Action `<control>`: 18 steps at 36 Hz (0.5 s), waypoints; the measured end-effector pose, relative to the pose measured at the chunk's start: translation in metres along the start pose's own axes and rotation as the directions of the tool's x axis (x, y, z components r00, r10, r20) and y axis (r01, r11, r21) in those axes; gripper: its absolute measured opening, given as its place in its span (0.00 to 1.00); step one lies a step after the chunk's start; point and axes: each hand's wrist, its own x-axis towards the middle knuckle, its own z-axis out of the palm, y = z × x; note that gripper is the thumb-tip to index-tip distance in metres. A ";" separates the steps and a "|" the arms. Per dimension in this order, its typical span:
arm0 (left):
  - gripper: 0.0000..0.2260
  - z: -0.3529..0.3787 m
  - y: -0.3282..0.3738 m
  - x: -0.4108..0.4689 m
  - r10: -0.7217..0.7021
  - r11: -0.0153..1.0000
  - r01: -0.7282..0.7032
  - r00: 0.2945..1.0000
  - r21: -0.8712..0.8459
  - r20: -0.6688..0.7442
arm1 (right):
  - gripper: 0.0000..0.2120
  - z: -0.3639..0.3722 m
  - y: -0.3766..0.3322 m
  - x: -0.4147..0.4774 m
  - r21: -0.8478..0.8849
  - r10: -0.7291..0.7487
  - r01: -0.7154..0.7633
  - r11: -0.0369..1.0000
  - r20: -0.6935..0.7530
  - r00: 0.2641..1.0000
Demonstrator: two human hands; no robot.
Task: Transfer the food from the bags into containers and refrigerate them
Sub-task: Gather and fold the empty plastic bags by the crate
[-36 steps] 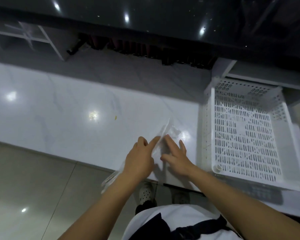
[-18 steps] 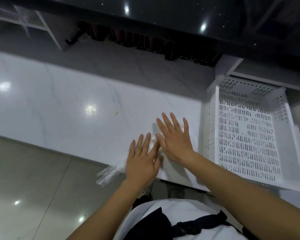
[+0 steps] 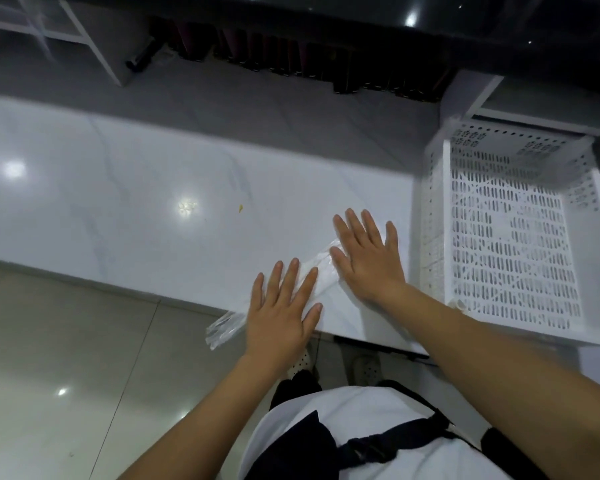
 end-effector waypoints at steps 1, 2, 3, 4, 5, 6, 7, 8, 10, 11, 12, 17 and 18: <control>0.27 -0.001 0.002 0.002 -0.017 1.000 0.017 1.000 0.002 0.001 | 0.30 0.001 -0.001 -0.001 0.004 0.008 -0.008 1.000 -0.008 1.000; 0.27 -0.002 0.005 0.005 -0.038 0.999 0.038 0.999 0.003 0.003 | 0.30 0.001 -0.002 -0.001 0.004 0.019 -0.018 1.000 -0.014 1.000; 0.28 -0.003 0.008 0.009 -0.062 0.998 0.062 0.998 0.001 0.006 | 0.30 0.001 -0.003 -0.002 0.003 0.030 -0.030 1.000 -0.016 0.999; 0.28 -0.005 0.012 0.014 -0.088 0.996 0.088 0.996 -0.003 0.009 | 0.30 0.002 -0.004 -0.003 0.003 0.042 -0.042 0.999 -0.016 0.999; 0.28 -0.006 0.016 0.020 -0.114 0.993 0.115 0.993 -0.010 0.013 | 0.30 0.002 -0.005 -0.003 0.007 0.053 -0.053 0.999 -0.015 0.998; 0.28 -0.008 0.020 0.026 -0.138 0.990 0.138 0.990 -0.021 0.015 | 0.30 0.003 -0.005 -0.003 0.012 0.061 -0.060 0.998 -0.016 0.998; 0.29 -0.011 0.024 0.032 -0.156 0.987 0.156 0.988 -0.040 0.015 | 0.30 0.003 -0.005 -0.003 0.018 0.065 -0.064 0.998 -0.017 0.998; 0.29 -0.013 0.026 0.037 -0.166 0.983 0.166 0.986 -0.072 0.011 | 0.30 0.004 -0.005 -0.002 0.023 0.067 -0.067 0.997 -0.018 0.998; 0.29 -0.017 0.028 0.044 -0.160 0.967 0.155 0.987 -0.204 -0.010 | 0.30 0.006 -0.004 -0.002 0.025 0.075 -0.074 0.997 -0.020 0.997; 0.29 -0.020 0.027 0.046 -0.149 0.945 0.135 0.989 -0.296 -0.024 | 0.30 0.007 -0.004 -0.001 0.023 0.081 -0.081 0.996 -0.019 0.997; 0.30 -0.024 0.024 0.047 -0.138 0.914 0.112 0.990 -0.391 -0.040 | 0.29 0.007 -0.004 -0.001 0.018 0.089 -0.089 0.996 -0.017 0.996; 0.21 -0.051 -0.002 0.057 -0.220 0.802 0.029 0.943 -0.597 -0.249 | 0.28 0.008 -0.004 -0.004 0.040 0.135 -0.134 0.990 -0.032 0.990; 0.18 -0.056 -0.009 0.062 -0.272 0.791 0.040 0.917 -0.611 -0.292 | 0.28 0.008 -0.004 -0.006 0.044 0.139 -0.138 0.989 -0.028 0.990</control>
